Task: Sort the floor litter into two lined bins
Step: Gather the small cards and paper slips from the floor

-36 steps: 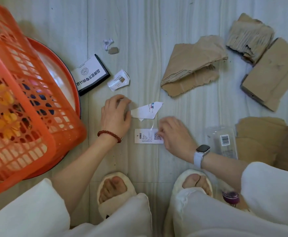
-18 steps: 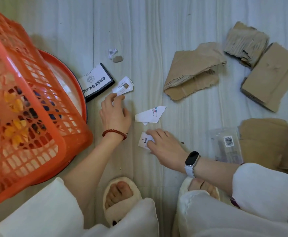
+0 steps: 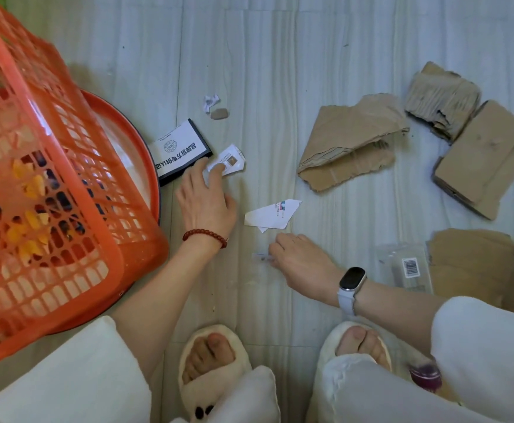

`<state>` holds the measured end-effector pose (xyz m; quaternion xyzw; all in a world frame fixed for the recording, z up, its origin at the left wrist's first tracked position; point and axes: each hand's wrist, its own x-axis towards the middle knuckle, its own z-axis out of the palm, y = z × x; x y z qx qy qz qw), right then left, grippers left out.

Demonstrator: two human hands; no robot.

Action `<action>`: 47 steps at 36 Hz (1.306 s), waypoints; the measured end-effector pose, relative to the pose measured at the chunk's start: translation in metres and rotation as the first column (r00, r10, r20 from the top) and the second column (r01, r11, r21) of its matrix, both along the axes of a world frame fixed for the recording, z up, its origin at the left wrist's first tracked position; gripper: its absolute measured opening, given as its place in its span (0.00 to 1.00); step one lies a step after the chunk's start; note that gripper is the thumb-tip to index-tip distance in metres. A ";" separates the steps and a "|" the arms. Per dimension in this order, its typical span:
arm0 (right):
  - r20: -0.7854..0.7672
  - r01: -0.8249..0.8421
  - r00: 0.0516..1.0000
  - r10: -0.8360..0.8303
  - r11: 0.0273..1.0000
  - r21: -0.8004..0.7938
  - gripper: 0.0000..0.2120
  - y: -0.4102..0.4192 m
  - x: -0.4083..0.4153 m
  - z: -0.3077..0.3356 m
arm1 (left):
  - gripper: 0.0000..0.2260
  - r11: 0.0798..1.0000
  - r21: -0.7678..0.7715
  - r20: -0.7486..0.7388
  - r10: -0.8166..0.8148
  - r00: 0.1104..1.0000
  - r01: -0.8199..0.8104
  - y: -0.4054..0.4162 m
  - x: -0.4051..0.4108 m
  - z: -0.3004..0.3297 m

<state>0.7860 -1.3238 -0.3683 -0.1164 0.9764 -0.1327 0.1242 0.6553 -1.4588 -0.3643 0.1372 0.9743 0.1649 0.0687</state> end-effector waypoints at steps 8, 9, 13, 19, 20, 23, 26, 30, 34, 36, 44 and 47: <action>-0.057 0.007 0.998 -0.006 1.000 0.019 0.08 0.030 -0.039 0.008 | 0.24 0.993 -0.084 0.005 0.083 0.997 -0.082 0.008 -0.021 0.004; -0.036 -0.031 0.999 0.033 0.998 0.047 0.10 0.030 -0.044 0.008 | 0.25 0.990 -0.119 0.017 0.081 0.997 -0.079 0.009 -0.025 0.003; 0.035 -0.047 0.998 0.044 0.994 0.097 0.16 0.027 -0.057 0.008 | 0.28 0.973 -0.227 0.157 0.085 0.984 -0.048 0.008 -0.041 -0.003; 0.068 0.168 0.984 -0.168 0.986 0.001 0.12 0.033 -0.048 0.006 | 0.25 0.979 -0.184 0.243 -0.038 0.969 0.084 0.005 -0.024 -0.003; 0.092 0.207 0.975 -0.204 0.978 -0.018 0.11 0.034 -0.045 0.005 | 0.24 0.977 -0.173 0.226 -0.081 0.971 0.122 0.006 -0.019 -0.004; 0.183 0.306 0.941 -0.285 0.947 -0.099 0.11 0.039 -0.039 0.006 | 0.20 0.977 -0.045 0.119 -0.201 0.972 0.208 0.006 -0.007 -0.006; 0.203 0.374 0.913 -0.353 0.924 -0.078 0.14 0.045 -0.035 0.008 | 0.17 0.976 0.099 -0.052 -0.191 0.980 0.195 0.008 -0.003 -0.008; 0.213 0.400 0.897 -0.387 0.916 -0.018 0.15 0.050 -0.029 0.006 | 0.20 0.994 -0.010 -0.047 -0.107 0.993 0.106 0.015 -0.016 -0.008; 0.334 0.506 0.825 -0.456 0.859 -0.077 0.18 0.053 -0.034 0.007 | 0.31 0.967 -0.244 0.210 -0.023 0.977 0.075 0.021 -0.032 -0.008; 0.426 0.627 0.739 -0.521 0.763 -0.154 0.17 0.056 -0.038 0.010 | 0.33 0.966 -0.249 0.234 -0.002 0.972 0.062 0.024 -0.037 -0.008; 0.439 0.784 0.612 -0.658 0.575 -0.231 0.18 0.063 -0.041 0.019 | 0.24 0.959 -0.272 0.223 -0.018 0.975 0.080 0.029 -0.039 -0.002; 0.390 0.795 0.606 -0.693 0.539 -0.278 0.18 0.062 -0.039 0.022 | 0.23 0.969 -0.244 0.218 0.011 0.976 0.043 0.030 -0.040 -0.003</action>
